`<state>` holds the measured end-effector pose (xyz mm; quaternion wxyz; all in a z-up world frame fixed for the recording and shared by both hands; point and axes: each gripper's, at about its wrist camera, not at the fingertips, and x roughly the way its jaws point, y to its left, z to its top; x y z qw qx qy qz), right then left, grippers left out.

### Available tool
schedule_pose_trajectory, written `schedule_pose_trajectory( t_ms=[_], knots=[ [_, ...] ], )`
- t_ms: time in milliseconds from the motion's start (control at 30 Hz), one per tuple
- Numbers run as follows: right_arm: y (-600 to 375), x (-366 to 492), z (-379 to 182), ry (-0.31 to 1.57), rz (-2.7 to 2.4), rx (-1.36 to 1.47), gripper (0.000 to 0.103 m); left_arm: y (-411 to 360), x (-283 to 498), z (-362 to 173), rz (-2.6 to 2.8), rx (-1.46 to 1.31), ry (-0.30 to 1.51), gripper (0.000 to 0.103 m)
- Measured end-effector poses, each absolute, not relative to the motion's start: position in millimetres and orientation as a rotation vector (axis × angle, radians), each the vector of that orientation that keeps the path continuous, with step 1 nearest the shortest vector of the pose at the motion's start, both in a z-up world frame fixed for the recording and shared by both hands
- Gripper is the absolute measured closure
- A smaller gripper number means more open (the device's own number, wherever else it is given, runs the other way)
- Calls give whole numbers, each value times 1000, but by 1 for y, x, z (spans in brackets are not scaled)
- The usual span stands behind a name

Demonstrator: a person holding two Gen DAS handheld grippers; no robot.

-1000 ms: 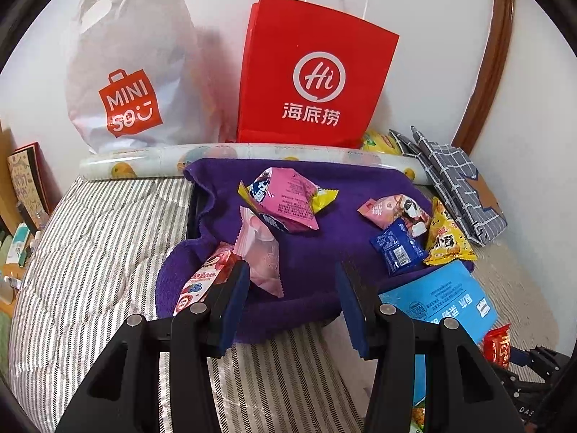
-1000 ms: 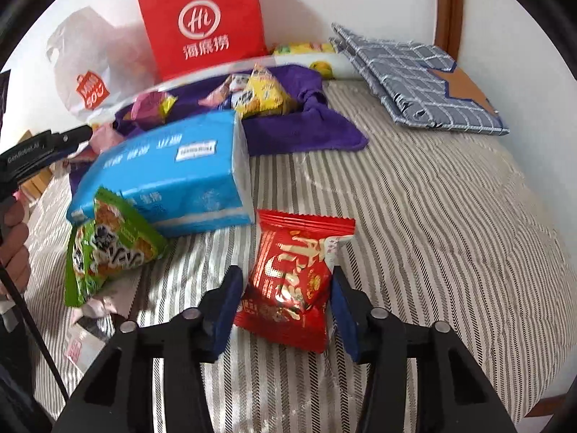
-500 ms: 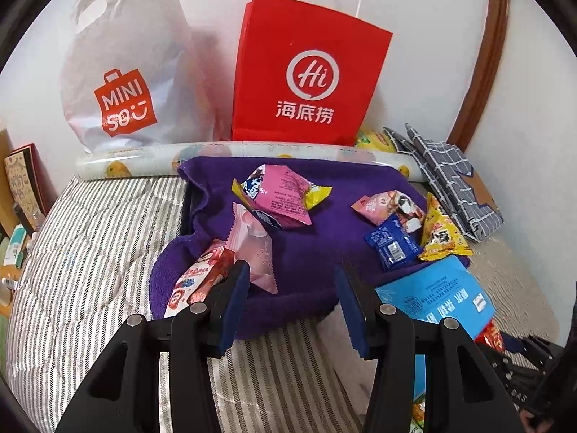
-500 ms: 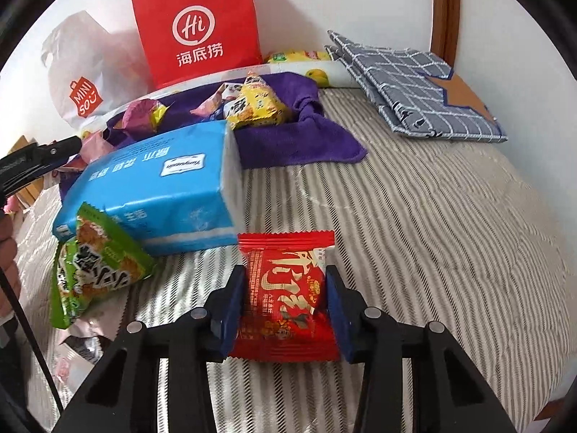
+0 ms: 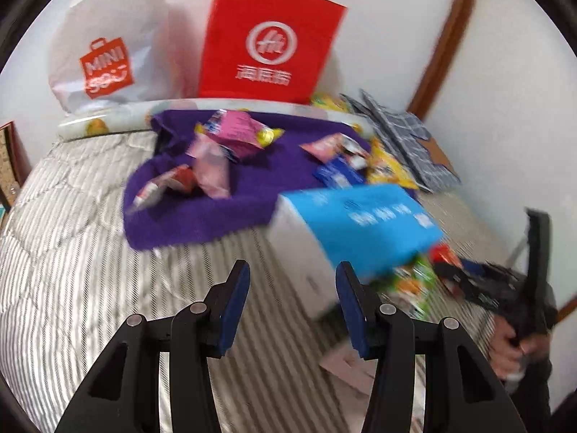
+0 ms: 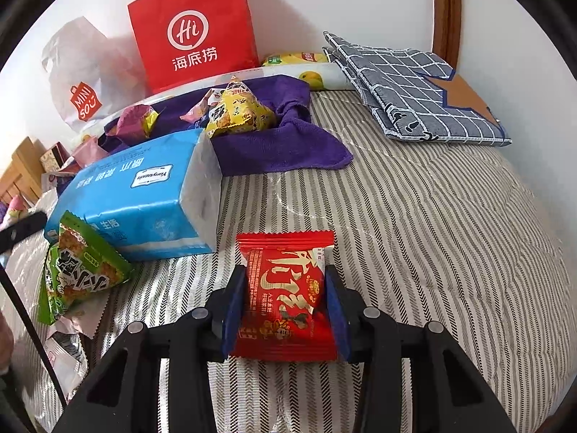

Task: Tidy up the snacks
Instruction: 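Grasp the green snack bag with the left tool while the right tool holds the red packet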

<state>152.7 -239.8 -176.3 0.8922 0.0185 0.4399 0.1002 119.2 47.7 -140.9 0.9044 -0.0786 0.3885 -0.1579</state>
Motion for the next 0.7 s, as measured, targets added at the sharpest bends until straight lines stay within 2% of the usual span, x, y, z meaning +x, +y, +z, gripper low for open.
schedule_pose_trajectory(
  t_ms=[333,700],
  knots=[
    [-245,152,-176,905,213,64,63,-9,88,-124,-501,-55,785,49],
    [-245,151,-175,900,212,81,63,-36,109,-142,-482,16,831,49]
  ],
)
